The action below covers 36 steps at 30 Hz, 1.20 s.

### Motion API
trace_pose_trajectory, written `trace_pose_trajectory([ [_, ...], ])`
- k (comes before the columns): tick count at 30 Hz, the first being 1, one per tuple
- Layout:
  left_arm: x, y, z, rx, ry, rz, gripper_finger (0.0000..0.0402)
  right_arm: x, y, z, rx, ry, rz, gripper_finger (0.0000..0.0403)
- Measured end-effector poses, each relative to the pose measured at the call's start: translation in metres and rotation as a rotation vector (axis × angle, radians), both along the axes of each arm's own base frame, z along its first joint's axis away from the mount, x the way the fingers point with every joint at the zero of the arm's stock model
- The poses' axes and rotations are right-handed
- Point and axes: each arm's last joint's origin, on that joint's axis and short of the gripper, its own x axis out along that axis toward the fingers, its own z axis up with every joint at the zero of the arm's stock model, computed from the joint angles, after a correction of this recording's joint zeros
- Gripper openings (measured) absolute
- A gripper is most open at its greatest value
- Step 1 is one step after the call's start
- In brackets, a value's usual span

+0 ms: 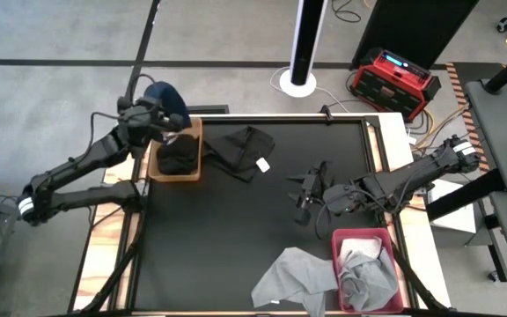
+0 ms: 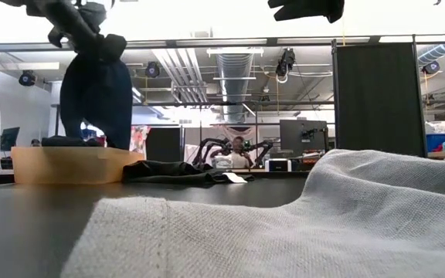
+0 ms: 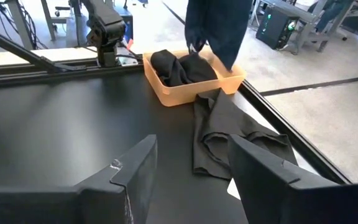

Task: Sort towels by color in basket
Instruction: Put the dark blue towel into the orange bin

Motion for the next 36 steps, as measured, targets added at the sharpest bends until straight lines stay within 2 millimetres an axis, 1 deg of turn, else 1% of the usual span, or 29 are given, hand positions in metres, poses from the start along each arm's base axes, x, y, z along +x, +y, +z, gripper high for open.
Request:
trace_pose_trajectory([
  [6,0.011,0.007,-0.009,-0.037,0.03,-0.005,0.0,0.0,0.0,0.0,0.0,0.0,0.0,0.0189],
  [12,0.017,0.015,-0.012,-0.082,-0.042,-0.122,0.0,0.0,0.0,-0.001,-0.001,0.004,0.0,0.0189],
  [16,0.013,0.023,-0.013,-0.103,-0.082,-0.127,0.0,-0.001,0.0,-0.003,0.002,0.006,-0.003,0.0189],
  [20,0.007,0.032,-0.014,-0.158,-0.164,-0.205,0.0,-0.001,0.0,-0.007,0.002,0.015,-0.004,0.0189],
  [23,0.001,0.038,-0.014,-0.182,-0.21,-0.219,0.0,-0.001,-0.001,-0.009,0.006,0.017,-0.007,0.0189],
  [29,-0.004,0.042,-0.017,-0.267,-0.283,-0.311,0.0,-0.002,-0.001,-0.011,0.005,0.023,-0.008,0.0189],
  [31,-0.006,0.042,-0.019,-0.284,-0.274,-0.279,0.0,-0.002,-0.001,-0.011,0.005,0.024,-0.007,0.0189],
  [34,-0.011,0.041,-0.025,-0.306,-0.216,-0.151,0.0,-0.002,-0.001,-0.012,0.005,0.024,-0.008,0.0189],
  [36,-0.014,0.039,-0.03,-0.338,-0.174,-0.099,0.0,-0.002,-0.001,-0.012,0.005,0.026,-0.007,0.0189],
])
